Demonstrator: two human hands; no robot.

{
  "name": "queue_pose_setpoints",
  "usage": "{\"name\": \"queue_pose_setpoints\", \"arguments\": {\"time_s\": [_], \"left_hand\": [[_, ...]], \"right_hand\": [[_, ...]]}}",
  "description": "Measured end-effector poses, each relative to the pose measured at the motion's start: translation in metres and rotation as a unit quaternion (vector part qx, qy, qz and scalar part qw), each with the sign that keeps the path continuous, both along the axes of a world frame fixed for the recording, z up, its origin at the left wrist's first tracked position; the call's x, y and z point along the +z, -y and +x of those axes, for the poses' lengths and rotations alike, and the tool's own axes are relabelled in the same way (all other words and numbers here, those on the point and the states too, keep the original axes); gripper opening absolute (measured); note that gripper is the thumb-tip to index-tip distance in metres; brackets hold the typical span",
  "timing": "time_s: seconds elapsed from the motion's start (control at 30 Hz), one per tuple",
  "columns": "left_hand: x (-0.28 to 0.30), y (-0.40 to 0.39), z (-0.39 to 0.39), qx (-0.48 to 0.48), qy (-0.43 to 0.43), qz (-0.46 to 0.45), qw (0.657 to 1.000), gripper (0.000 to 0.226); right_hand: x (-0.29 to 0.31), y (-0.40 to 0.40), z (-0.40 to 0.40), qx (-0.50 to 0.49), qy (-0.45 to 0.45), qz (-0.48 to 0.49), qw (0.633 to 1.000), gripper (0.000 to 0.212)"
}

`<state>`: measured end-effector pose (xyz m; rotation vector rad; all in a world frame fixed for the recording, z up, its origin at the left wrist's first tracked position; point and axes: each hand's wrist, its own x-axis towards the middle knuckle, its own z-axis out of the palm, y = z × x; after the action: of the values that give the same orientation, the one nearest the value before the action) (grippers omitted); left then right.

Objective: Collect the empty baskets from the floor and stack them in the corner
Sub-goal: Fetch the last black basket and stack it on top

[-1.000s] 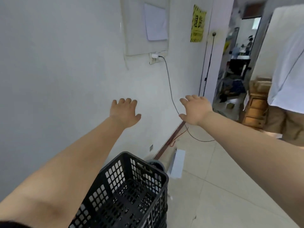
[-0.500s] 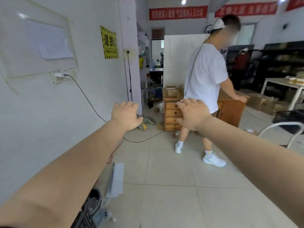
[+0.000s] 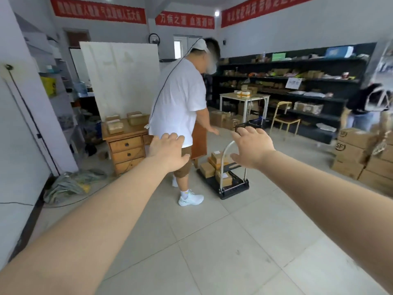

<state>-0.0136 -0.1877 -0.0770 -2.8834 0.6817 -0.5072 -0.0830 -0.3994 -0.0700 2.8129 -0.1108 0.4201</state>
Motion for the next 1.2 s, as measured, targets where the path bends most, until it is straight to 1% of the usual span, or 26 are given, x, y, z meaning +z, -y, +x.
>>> {"name": "queue_pose_setpoints", "arguments": {"time_s": [0.1,0.27,0.37,0.6,0.83,0.97,1.07,1.2], "left_hand": [[-0.001,0.048,0.027,-0.062,0.007,0.016,0.998,0.059],[0.004,0.118,0.082,-0.152,0.033,0.048,0.987,0.058],[0.011,0.159,0.118,-0.2,0.041,0.047,0.978,0.06],[0.018,0.266,0.181,-0.278,0.06,0.053,0.957,0.059],[0.027,0.391,0.226,-0.311,0.059,0.039,0.948,0.058],[0.023,0.465,0.246,-0.3,0.051,0.038,0.952,0.058],[0.024,0.518,0.26,-0.292,0.048,0.039,0.954,0.058],[0.032,0.581,0.292,-0.278,0.054,0.034,0.958,0.059]], "right_hand": [[-0.001,0.039,0.008,-0.057,-0.006,-0.002,0.998,0.066],[0.002,0.091,0.032,-0.132,0.016,0.001,0.991,0.067],[0.004,0.121,0.049,-0.172,0.013,0.001,0.985,0.062],[0.0,0.201,0.085,-0.259,-0.004,0.0,0.966,0.062],[0.008,0.311,0.117,-0.3,-0.001,-0.007,0.954,0.06],[0.012,0.382,0.137,-0.294,0.004,-0.001,0.956,0.06],[0.018,0.435,0.155,-0.283,-0.002,-0.015,0.959,0.062],[0.027,0.505,0.183,-0.275,0.0,-0.022,0.961,0.058]]}}
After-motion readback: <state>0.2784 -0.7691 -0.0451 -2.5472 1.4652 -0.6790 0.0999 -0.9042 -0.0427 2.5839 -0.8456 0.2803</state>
